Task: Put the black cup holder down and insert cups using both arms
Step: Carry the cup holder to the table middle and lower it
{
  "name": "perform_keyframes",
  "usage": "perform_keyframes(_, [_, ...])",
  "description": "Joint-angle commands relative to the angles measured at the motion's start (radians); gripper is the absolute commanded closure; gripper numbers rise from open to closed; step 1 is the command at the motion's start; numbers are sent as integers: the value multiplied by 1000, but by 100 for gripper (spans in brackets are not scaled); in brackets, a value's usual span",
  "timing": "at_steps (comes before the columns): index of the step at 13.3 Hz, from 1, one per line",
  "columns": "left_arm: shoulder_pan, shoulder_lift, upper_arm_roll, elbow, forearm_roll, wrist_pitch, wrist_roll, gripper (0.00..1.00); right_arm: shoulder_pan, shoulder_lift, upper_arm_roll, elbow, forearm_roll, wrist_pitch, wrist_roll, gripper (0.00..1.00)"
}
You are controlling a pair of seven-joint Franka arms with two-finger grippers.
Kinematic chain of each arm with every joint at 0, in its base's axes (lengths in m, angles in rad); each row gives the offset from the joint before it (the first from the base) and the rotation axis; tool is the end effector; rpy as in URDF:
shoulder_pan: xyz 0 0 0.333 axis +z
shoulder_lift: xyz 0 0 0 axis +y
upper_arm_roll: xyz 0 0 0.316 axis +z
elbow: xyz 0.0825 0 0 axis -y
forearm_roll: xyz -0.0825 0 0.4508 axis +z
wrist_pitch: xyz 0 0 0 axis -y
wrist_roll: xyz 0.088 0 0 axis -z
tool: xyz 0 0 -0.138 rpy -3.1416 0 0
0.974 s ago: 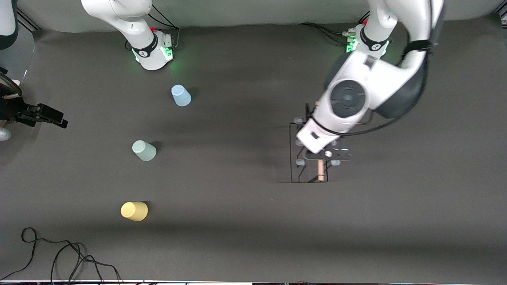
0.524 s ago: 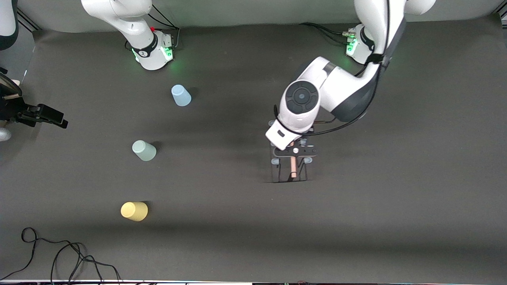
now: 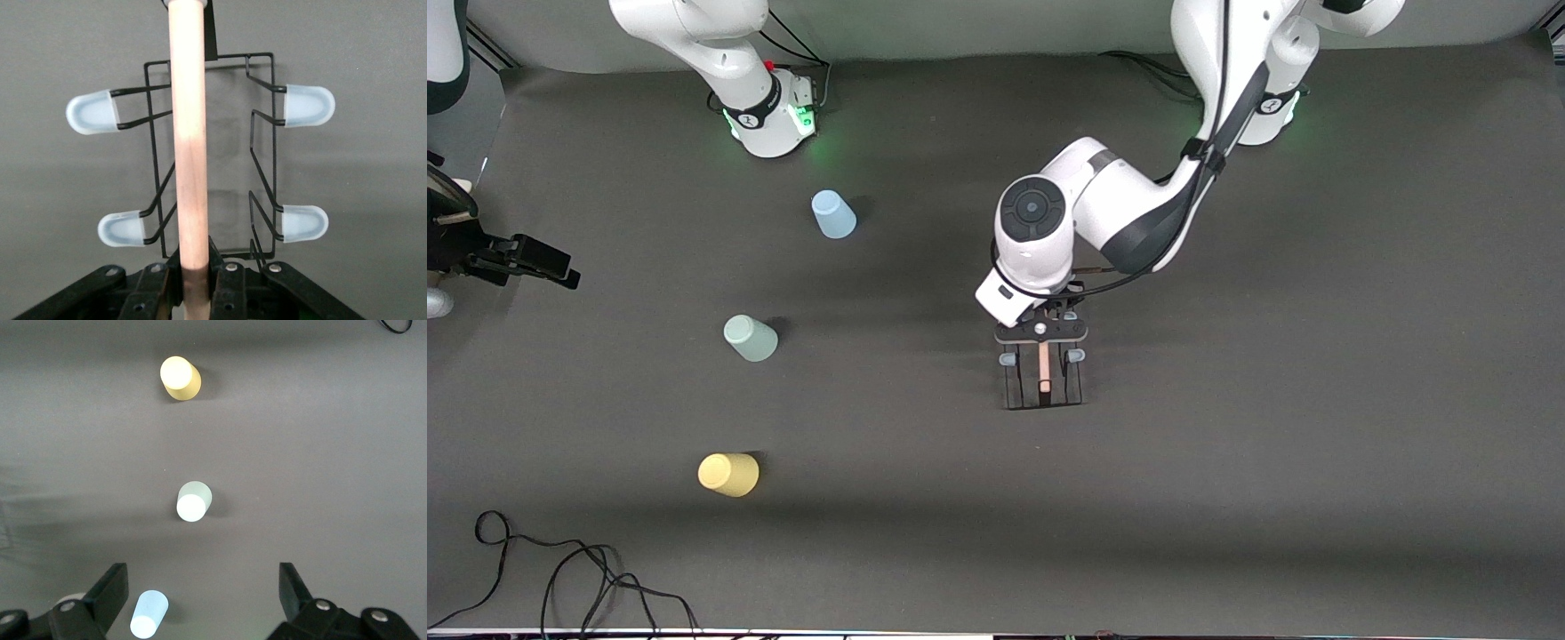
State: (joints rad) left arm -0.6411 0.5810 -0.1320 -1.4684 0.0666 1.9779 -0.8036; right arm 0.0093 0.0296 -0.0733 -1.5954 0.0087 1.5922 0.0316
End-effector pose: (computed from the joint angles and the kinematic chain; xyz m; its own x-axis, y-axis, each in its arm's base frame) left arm 0.5557 -0.5166 0.2765 0.9982 0.0221 -0.0553 0.0200 -0.9991 -0.0386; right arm 0.6287 -0.0386 0.5636 0.9949 -0.0956 -0.0329 -0.0959 -0.9954 -0.0055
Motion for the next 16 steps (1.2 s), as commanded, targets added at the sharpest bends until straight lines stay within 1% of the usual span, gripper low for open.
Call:
perform_keyframes(1, [-23, 8, 19, 16, 10, 39, -37, 100, 5, 0, -3, 8, 16, 8, -5, 0])
perform_keyframes(6, [-49, 19, 17, 28, 6, 59, -81, 100, 5, -2, -3, 8, 16, 8, -5, 0])
perform_keyframes(12, [-66, 37, 17, 27, 7, 61, -75, 100, 5, -2, -3, 8, 16, 8, -5, 0])
perform_keyframes(13, [-65, 37, 17, 27, 7, 64, -71, 72, 5, -2, -3, 8, 16, 8, -5, 0])
perform_keyframes(14, [-65, 37, 19, 25, 18, 79, -66, 12, 5, 0, -3, 8, 16, 8, -5, 0])
perform_keyframes(15, [-61, 37, 19, 26, 16, 82, -66, 9, 5, 0, -3, 8, 16, 8, -5, 0])
perform_keyframes(16, [-58, 34, 19, 27, 16, 78, -66, 9, 5, 0, -5, 8, 16, 8, -5, 0])
